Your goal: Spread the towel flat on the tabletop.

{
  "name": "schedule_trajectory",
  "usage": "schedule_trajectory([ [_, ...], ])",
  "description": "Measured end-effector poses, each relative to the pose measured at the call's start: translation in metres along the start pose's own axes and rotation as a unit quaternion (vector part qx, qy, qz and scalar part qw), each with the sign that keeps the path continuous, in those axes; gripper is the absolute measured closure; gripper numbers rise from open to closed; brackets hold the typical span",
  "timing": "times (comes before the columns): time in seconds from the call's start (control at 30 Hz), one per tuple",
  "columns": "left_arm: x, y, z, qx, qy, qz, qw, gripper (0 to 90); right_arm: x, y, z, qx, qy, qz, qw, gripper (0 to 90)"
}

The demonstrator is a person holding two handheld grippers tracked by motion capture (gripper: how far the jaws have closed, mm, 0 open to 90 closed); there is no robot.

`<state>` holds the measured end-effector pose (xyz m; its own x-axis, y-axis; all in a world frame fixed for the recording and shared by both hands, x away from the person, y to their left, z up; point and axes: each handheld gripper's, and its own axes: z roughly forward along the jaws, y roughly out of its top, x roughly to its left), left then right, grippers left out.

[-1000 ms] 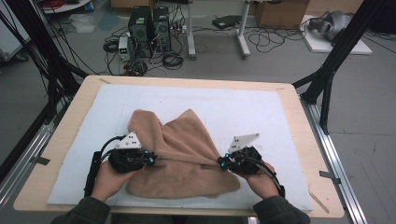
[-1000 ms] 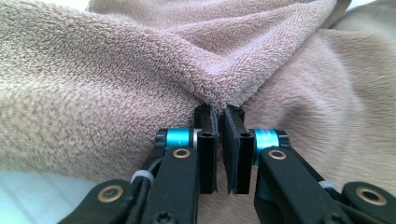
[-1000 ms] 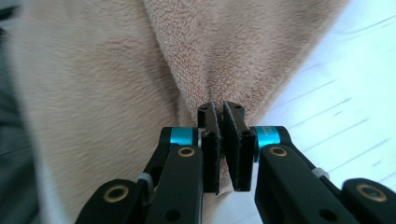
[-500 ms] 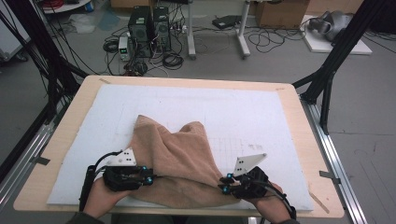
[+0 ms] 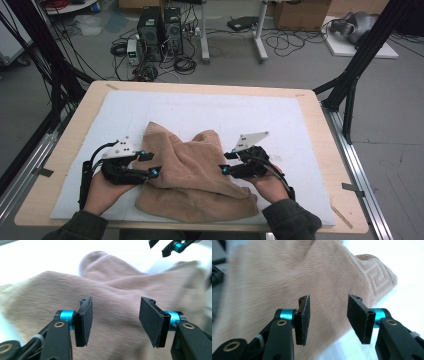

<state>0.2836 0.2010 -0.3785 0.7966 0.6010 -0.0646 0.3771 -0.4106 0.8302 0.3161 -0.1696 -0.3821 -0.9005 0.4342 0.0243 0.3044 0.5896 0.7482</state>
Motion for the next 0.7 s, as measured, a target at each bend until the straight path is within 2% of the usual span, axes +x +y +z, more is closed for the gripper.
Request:
schedule_trajectory([
  [0.03, 0.004, -0.001, 0.005, 0.008, 0.005, 0.0, 1.0, 43.4, -0.006, 0.003, 0.016, 0.015, -0.013, -0.02, 0.9996, 53.3],
  [0.07, 0.008, -0.002, 0.009, 0.015, 0.011, 0.002, 0.9998, 44.6, -0.009, 0.004, 0.022, 0.025, -0.016, -0.023, 0.9993, 53.5],
  [0.1, 0.014, -0.004, 0.015, 0.025, 0.013, -0.009, 0.9996, 46.4, -0.013, 0.003, 0.032, 0.042, -0.019, -0.026, 0.9986, 53.9],
  [0.13, 0.018, -0.007, 0.018, 0.035, 0.013, -0.012, 0.9992, 48.1, -0.017, 0.002, 0.039, 0.057, -0.022, -0.016, 0.998, 54.4],
  [0.17, 0.022, -0.009, 0.022, 0.048, 0.024, -0.006, 0.9986, 49.1, -0.022, -0.001, 0.045, 0.067, -0.023, -0.004, 0.9975, 55.1],
  [0.2, 0.03, -0.017, 0.029, 0.061, 0.025, -0.023, 0.9975, 49.3, -0.026, -0.002, 0.049, 0.072, -0.024, 0.005, 0.9971, 56.4],
  [0.27, 0.033, -0.02, 0.031, 0.071, 0.024, -0.026, 0.9968, 50.5, -0.03, -0.006, 0.054, 0.079, -0.025, 0.012, 0.9965, 57.4],
  [0.3, 0.036, -0.024, 0.035, 0.08, 0.021, -0.033, 0.996, 55.0, -0.032, -0.011, 0.06, 0.089, -0.029, 0.017, 0.9955, 63.3],
  [0.33, 0.039, -0.028, 0.038, 0.086, 0.016, -0.037, 0.9955, 55.0, -0.032, -0.011, 0.06, 0.089, -0.029, 0.017, 0.9955, 63.3],
  [0.37, 0.041, -0.035, 0.044, 0.091, 0.001, -0.05, 0.9946, 60.8, -0.033, -0.014, 0.061, 0.079, -0.027, 0.013, 0.9965, 68.7],
  [0.43, 0.041, -0.036, 0.045, 0.085, 0.001, -0.057, 0.9947, 65.0, -0.031, -0.014, 0.061, 0.076, -0.027, 0.023, 0.9965, 80.6],
  [0.47, 0.042, -0.037, 0.045, 0.082, -0.002, -0.06, 0.9948, 68.9, -0.029, -0.014, 0.061, 0.075, -0.025, 0.02, 0.9967, 82.9],
  [0.5, 0.04, -0.035, 0.046, 0.083, -0.003, -0.058, 0.9949, 73.3, -0.027, -0.014, 0.061, 0.075, -0.028, 0.013, 0.9967, 83.9],
  [0.6, 0.038, -0.033, 0.044, 0.082, 0.004, -0.052, 0.9953, 82.5, -0.025, -0.014, 0.055, 0.08, -0.034, 0.018, 0.996, 84.7],
  [0.7, 0.037, -0.03, 0.04, 0.069, 0.007, -0.058, 0.9959, 83.8, -0.026, -0.016, 0.046, 0.069, -0.038, 0.02, 0.9967, 84.8],
])
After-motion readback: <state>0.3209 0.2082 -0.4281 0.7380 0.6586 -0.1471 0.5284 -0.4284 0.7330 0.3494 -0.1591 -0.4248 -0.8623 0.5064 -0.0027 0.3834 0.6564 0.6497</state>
